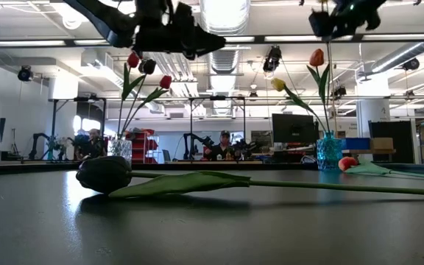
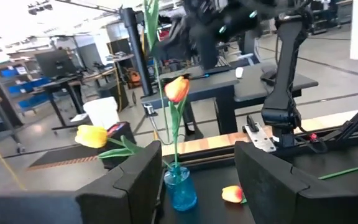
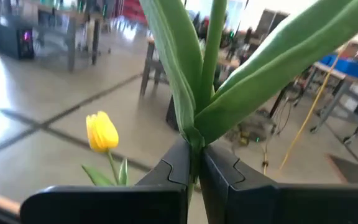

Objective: Sort flowers into vase by color
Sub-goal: Put the yellow tulip into the blue flower vase

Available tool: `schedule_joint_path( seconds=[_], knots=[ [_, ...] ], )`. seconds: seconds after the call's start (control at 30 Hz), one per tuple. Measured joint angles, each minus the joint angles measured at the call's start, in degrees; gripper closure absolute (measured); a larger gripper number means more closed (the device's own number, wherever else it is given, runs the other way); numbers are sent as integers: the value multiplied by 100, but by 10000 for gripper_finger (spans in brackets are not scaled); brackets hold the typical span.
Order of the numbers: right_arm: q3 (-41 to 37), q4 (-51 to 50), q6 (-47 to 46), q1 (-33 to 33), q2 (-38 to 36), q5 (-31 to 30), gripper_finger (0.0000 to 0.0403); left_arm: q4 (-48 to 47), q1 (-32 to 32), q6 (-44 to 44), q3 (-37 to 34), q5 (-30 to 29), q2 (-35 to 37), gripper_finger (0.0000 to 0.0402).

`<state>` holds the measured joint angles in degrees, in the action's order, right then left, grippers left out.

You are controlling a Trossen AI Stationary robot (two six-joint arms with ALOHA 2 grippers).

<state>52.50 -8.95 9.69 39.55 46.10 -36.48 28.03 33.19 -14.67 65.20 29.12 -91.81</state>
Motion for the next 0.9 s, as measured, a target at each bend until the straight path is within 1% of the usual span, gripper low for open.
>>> schedule_joint_path(
  seconds=[0.13,0.3,0.4,0.57,0.77,0.9],
  knots=[
    [-1,94,-208,715,425,830,390,5,31,-24,-333,-31,456,214],
    [-18,186,-299,1124,852,1250,390,-66,75,-25,-602,-219,836,214],
    [-16,243,-321,1228,956,1298,390,-56,98,-25,-710,-273,978,214],
    [-31,236,-394,1221,986,1317,390,-64,109,-25,-773,-316,1021,214],
    [-31,211,-475,1224,787,1359,390,-63,109,-25,-773,-319,986,214],
    [87,-75,-600,1225,694,1592,390,-58,107,-25,-773,-318,984,214]
  ],
)
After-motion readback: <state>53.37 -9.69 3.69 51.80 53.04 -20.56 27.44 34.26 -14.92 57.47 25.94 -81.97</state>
